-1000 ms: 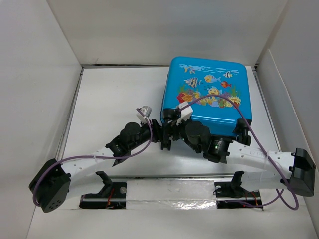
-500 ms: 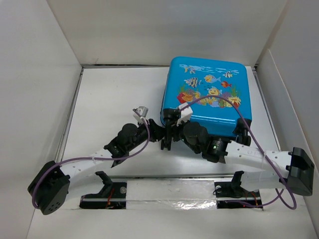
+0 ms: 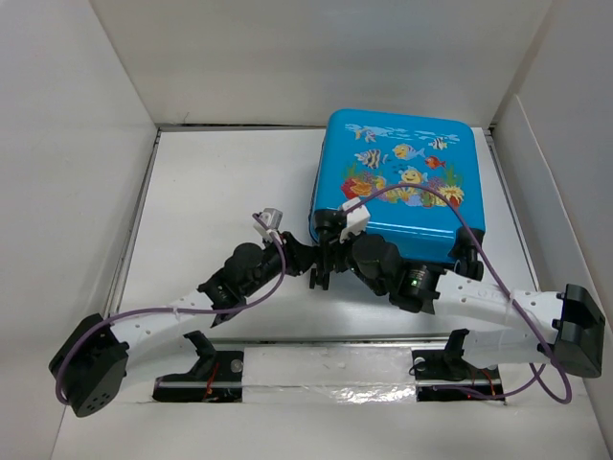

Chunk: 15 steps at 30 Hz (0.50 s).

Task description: Pack the luggage

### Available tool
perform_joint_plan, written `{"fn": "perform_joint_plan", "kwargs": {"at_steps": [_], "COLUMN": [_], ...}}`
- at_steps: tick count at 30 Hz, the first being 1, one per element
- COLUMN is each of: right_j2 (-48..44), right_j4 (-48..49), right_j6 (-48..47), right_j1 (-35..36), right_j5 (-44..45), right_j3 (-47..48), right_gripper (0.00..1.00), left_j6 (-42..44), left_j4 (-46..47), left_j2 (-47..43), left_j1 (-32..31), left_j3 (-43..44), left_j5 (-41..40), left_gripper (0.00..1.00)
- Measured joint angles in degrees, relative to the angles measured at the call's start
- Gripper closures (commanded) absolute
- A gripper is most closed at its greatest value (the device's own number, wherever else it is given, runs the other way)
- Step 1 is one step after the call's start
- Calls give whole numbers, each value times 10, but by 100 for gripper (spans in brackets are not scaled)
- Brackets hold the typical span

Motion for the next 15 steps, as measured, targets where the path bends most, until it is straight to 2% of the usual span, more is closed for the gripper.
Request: {"fn": "perform_joint_plan", "kwargs": {"at_steps": [2, 6, 10, 15], "right_j2": [0, 0, 1, 1], "right_j4": [-6, -13, -18, -21], "right_j6": [-7, -15, -20, -24], "right_j1": [0, 0, 0, 0], "right_j5": [0, -1, -3, -5], "right_j3": [4, 9, 11, 12], "right_gripper": [95, 95, 95, 95], "left_j6": [11, 29, 51, 69], "left_j4": [0, 20, 39, 58], "left_j2": [3, 37, 86, 111], "left_j1": [-10, -23, -23, -23], "left_j3": [-4, -4, -4, -4], "left_j5": [-24, -30, -30, -26], "left_gripper": [85, 84, 71, 67]}}
